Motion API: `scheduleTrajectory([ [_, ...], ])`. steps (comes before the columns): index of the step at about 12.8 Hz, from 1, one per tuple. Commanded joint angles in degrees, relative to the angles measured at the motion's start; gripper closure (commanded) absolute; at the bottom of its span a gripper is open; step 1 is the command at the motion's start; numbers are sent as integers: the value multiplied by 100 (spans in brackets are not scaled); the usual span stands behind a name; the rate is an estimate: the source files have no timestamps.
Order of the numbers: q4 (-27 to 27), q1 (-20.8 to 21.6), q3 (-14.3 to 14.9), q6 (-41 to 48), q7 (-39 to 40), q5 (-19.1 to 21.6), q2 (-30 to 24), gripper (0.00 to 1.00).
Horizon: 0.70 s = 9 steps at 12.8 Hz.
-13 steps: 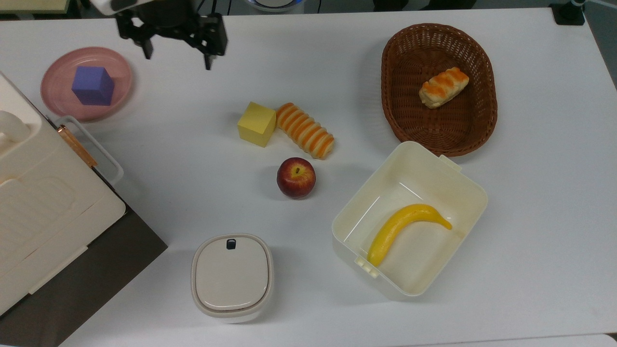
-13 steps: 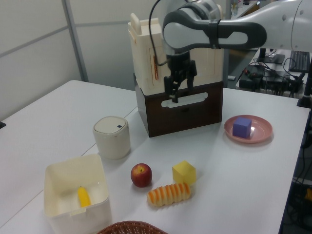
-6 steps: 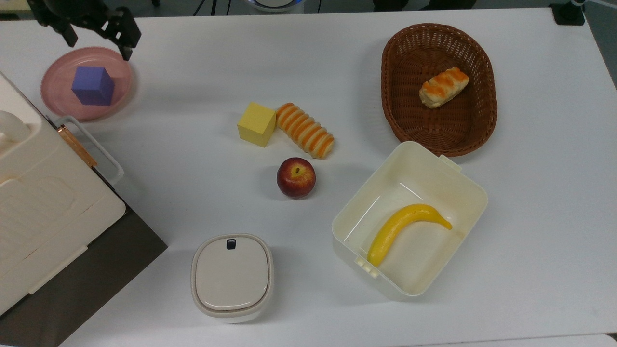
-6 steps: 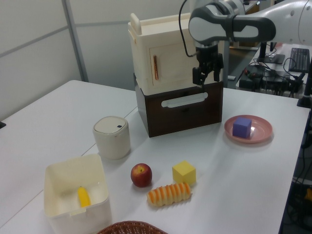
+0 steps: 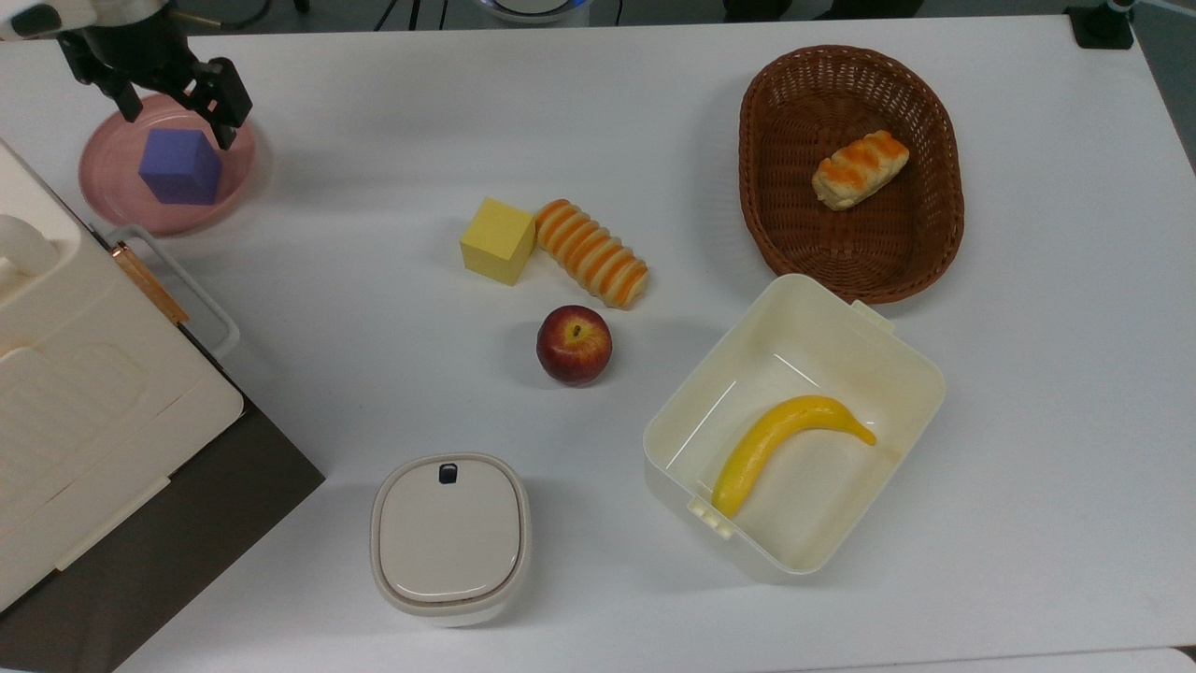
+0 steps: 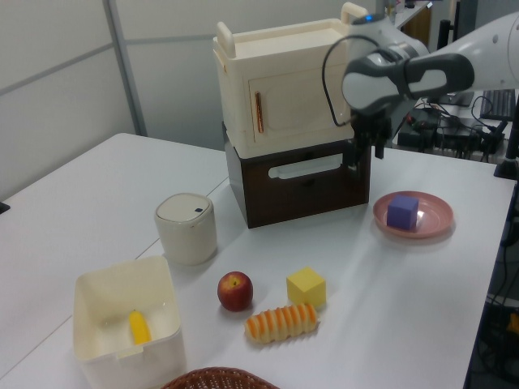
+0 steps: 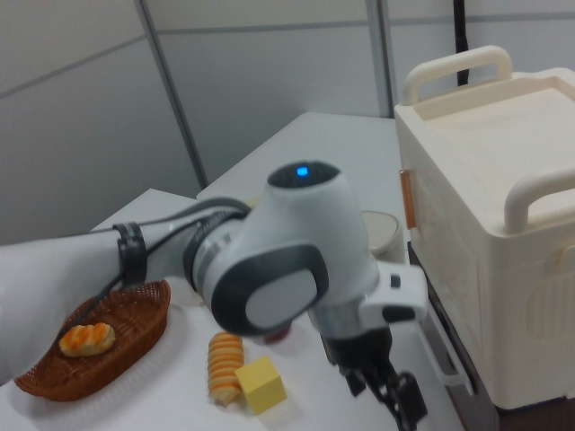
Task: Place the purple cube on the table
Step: 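Lower the gripper and close it on the purple cube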
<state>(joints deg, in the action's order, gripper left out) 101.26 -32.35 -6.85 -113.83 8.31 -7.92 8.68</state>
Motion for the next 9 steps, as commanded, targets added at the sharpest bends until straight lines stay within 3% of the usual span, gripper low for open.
scheduleTrajectory([
  [1, 947, -350, 0, -657, 197, -17, -236, 0],
  [5, 1018, -1070, 9, -720, 1521, -26, 71, 0],
  [9, 957, -1116, 0, -992, 1692, -70, 571, 0],
])
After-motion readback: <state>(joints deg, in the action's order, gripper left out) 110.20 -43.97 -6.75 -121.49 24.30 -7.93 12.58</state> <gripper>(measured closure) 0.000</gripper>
